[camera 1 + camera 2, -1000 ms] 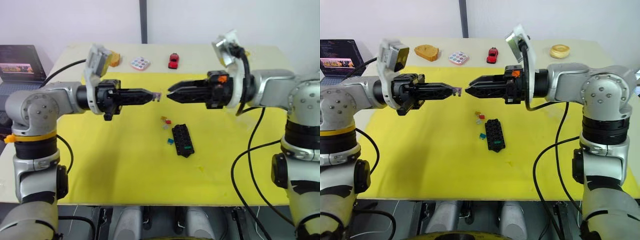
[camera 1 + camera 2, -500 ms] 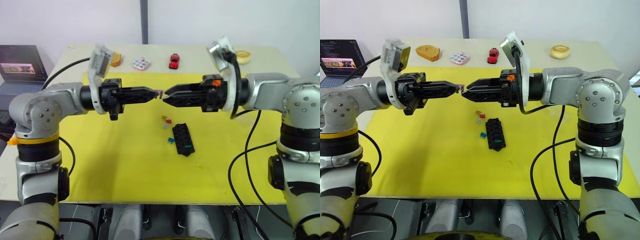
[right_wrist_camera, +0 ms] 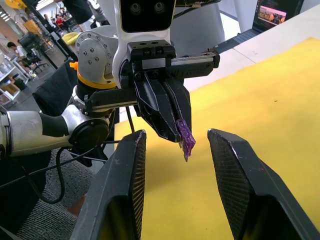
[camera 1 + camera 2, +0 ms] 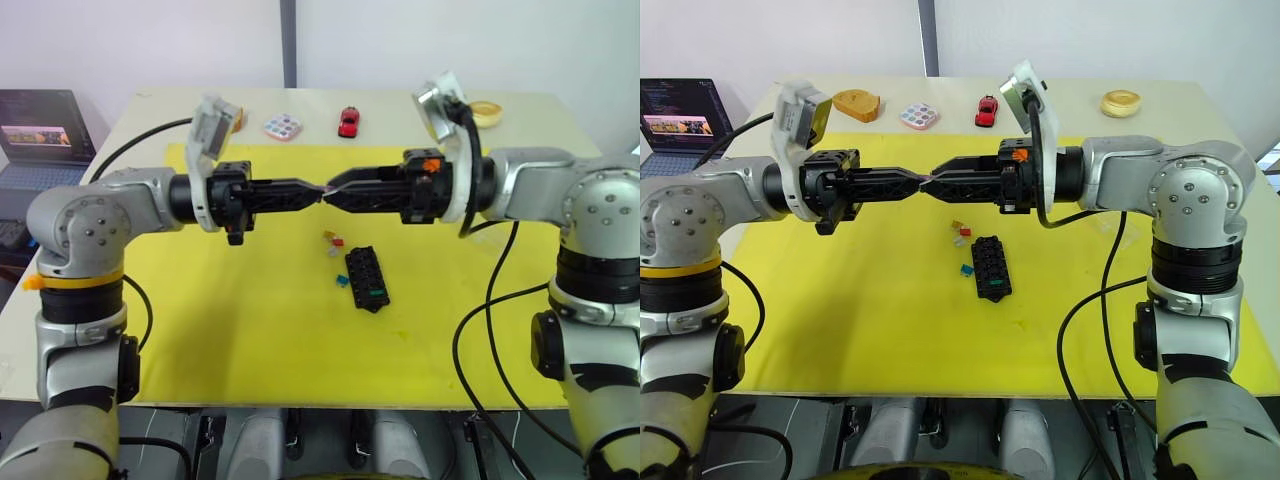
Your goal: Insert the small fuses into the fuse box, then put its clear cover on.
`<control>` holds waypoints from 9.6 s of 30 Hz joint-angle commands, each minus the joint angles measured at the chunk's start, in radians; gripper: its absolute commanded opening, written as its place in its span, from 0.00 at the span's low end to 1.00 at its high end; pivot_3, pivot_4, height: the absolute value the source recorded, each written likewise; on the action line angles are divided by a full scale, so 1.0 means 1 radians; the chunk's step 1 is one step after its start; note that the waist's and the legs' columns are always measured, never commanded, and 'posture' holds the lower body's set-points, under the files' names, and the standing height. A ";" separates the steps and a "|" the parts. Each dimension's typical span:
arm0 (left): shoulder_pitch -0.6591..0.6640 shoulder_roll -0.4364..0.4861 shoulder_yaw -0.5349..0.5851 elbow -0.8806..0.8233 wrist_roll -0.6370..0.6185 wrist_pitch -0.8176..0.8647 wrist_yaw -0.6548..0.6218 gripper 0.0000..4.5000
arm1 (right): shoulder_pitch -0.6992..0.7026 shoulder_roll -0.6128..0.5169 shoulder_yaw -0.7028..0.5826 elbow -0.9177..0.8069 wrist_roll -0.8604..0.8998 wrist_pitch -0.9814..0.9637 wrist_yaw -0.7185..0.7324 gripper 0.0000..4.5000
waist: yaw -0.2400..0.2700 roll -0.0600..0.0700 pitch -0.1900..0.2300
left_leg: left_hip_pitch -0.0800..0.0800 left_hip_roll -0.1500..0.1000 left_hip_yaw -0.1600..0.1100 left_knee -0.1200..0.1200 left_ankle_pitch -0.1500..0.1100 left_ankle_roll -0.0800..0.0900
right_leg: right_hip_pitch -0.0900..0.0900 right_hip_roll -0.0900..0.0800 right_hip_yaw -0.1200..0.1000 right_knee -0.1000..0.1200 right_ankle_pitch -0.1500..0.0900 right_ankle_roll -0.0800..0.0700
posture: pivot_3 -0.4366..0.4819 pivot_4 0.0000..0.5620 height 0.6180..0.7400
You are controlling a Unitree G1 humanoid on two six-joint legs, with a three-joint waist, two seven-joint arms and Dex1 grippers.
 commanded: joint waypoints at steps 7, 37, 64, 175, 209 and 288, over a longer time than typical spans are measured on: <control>0.005 0.011 0.004 -0.038 -0.027 -0.028 0.006 0.00 | -0.005 0.010 -0.029 -0.024 0.022 -0.009 -0.007 0.01 | 0.000 0.000 0.000 | 0.000 0.000 0.000 0.000 0.000 0.000 | 0.000 0.000 0.000 0.000 0.000 0.000 | 0.48 0.27 1.00; 0.487 0.125 -0.248 -0.294 0.396 -0.543 -0.033 0.98 | 0.428 -0.169 0.224 0.128 -0.697 -1.067 0.732 0.00 | 0.003 0.000 0.000 | 0.000 0.002 0.003 0.002 0.000 0.000 | -0.002 0.000 0.001 0.000 0.000 0.000 | 0.48 0.27 1.00; 0.522 0.123 -0.271 -0.304 0.419 -0.554 -0.018 0.98 | 0.422 -0.110 0.241 0.311 -0.812 -1.222 0.817 0.00 | 0.003 0.001 0.000 | 0.000 0.002 0.002 0.003 0.000 0.000 | 0.000 0.000 0.001 0.001 0.000 0.000 | 0.48 0.27 1.00; 0.520 0.206 -0.212 -0.300 0.369 -0.478 -0.063 1.00 | 0.514 -0.095 0.238 0.236 -0.808 -1.067 0.761 0.01 | 0.003 0.002 0.000 | 0.014 0.003 0.001 0.001 -0.005 0.000 | 0.006 -0.003 0.002 -0.001 -0.003 -0.005 | 0.48 0.27 1.00; 0.558 0.358 0.157 0.067 0.367 -0.497 -0.039 1.00 | 0.471 -0.296 -0.151 0.356 -0.646 -0.769 0.529 0.12 | 0.003 0.004 0.002 | 0.010 0.002 0.000 0.000 -0.006 0.001 | 0.002 -0.005 0.001 -0.003 -0.003 -0.005 | 0.48 0.27 1.00; 0.110 -0.055 -0.643 0.431 0.628 -0.522 -0.609 1.00 | 0.651 -0.375 -0.008 -0.494 -0.091 -0.284 0.244 0.98 | 0.016 0.003 0.000 | -0.002 0.005 0.020 0.018 -0.014 0.022 | -0.006 -0.014 0.001 0.001 0.003 -0.001 | 0.48 0.27 1.00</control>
